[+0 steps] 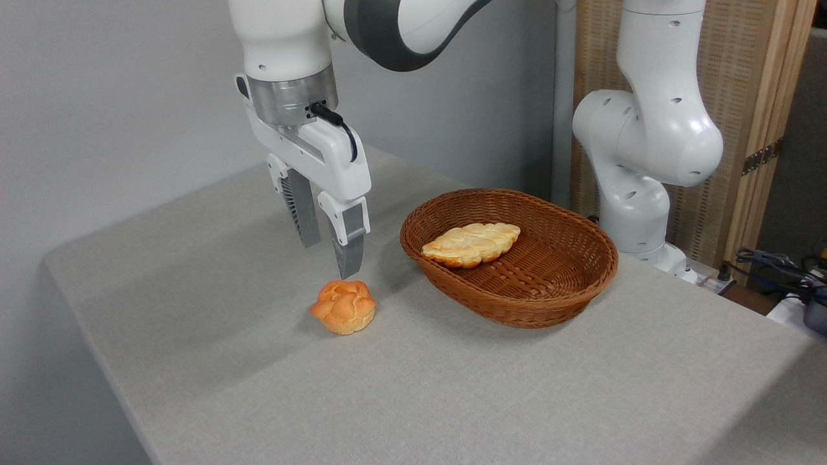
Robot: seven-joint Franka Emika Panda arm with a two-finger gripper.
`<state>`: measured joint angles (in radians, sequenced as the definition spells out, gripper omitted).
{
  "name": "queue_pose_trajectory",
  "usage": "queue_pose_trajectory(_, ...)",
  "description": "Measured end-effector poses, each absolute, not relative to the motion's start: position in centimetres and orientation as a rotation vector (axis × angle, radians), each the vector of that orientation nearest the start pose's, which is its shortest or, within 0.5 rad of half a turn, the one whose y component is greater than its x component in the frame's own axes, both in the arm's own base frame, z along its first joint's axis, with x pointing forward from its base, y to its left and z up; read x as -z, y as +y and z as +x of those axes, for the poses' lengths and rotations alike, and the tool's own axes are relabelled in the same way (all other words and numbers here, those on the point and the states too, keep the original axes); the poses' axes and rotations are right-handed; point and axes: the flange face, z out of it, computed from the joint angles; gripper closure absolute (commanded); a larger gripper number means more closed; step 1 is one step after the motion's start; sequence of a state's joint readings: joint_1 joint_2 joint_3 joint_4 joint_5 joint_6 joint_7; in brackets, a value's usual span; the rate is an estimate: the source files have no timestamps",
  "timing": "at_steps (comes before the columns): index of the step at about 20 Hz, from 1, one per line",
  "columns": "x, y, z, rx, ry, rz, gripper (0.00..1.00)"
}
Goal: Put bread into the basket
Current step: 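Lower the open gripper down around the orange bread roll, then close the gripper on the orange bread roll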
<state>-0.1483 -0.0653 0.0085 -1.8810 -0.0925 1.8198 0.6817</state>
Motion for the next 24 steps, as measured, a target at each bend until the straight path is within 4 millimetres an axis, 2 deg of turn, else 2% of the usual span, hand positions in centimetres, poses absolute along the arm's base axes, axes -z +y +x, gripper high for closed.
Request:
queue_pose_trajectory(3,-52.3,-9.5,53.3,0.007,1.289,-2.965,0.00)
queue_pose_trajectory(7,-49.5,-11.7,52.9,-0.067,1.350,-2.948,0.00)
queue_pose_trajectory(15,-44.5,-12.7,53.6,-0.122,1.371,-2.941,0.00)
queue_pose_trajectory(21,-41.6,-13.8,54.1,-0.179,1.398,-2.932,0.00)
queue_pose_trajectory(24,-41.2,-14.0,54.1,-0.189,1.402,-2.930,0.02)
